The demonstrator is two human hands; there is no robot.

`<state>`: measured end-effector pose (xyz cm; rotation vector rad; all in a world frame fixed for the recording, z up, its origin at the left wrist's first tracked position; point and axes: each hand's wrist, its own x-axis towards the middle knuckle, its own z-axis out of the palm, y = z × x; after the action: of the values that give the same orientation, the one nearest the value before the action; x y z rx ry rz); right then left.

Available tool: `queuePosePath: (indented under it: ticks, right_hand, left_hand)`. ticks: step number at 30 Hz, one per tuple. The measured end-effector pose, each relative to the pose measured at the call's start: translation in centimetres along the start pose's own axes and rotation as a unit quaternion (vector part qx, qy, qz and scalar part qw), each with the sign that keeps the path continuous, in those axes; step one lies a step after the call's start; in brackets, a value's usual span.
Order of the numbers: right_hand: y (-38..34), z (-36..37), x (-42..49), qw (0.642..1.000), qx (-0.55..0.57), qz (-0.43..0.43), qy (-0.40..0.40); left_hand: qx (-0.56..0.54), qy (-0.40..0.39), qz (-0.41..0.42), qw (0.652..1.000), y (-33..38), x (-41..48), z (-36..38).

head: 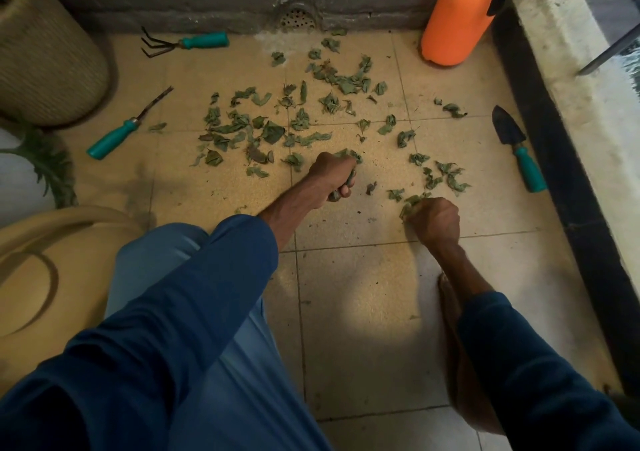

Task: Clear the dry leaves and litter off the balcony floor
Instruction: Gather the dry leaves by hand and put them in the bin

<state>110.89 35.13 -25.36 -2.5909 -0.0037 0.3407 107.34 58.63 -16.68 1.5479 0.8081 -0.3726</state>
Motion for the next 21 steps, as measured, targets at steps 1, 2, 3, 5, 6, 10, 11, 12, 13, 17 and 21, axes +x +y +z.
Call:
queuePosePath:
  ticks: [1,2,3,5,6,10,11,12,13,17,21]
  right_hand:
    - [0.0,0.0,-0.3,1.000,0.000,-0.010,-0.006]
    - [0.0,0.0,-0.5,1.000,-0.004,-0.018,-0.013]
    - [-0.1,0.0,-0.8,0.999,-0.012,-0.023,-0.019]
    - [-0.4,0.1,-1.2,0.999,-0.016,-0.019,-0.027]
    - [-0.6,0.1,-1.3,1.000,-0.008,-0.011,-0.028]
    - [-0.8,0.0,-1.4,0.999,0.038,-0.010,-0.023]
    - [-0.8,0.0,-1.4,0.999,0.042,-0.011,-0.029]
    - [-0.7,0.0,-1.4,0.999,0.038,-0.011,-0.037]
    - [-0.7,0.0,-1.6,0.999,0.029,-0.014,-0.043]
    - [-0.5,0.2,-2.2,0.998,0.016,-0.054,-0.030]
    - [0.0,0.2,-2.8,0.997,0.004,-0.080,-0.009]
  left_hand:
    - [0.001,-0.001,0.001,1.000,0.0,0.0,0.0]
    - [0.002,-0.003,0.002,1.000,0.0,-0.1,0.0]
    - [0.002,-0.004,0.002,1.000,-0.1,-0.1,0.0]
    - [0.000,-0.004,0.001,1.000,-0.1,-0.1,-0.1]
    - [-0.001,-0.002,0.000,1.000,-0.1,-0.1,-0.1]
    - [-0.003,0.001,0.000,1.000,-0.1,-0.1,-0.2]
    - [-0.001,-0.002,0.000,1.000,-0.1,-0.1,-0.2]
    - [0.000,-0.004,0.000,1.000,-0.1,-0.1,-0.1]
    - [0.001,-0.006,0.000,1.000,0.0,-0.1,-0.2]
    - [0.000,-0.004,-0.002,1.000,0.0,-0.1,-0.1]
    - [0.003,-0.004,0.001,1.000,0.0,-0.1,-0.1]
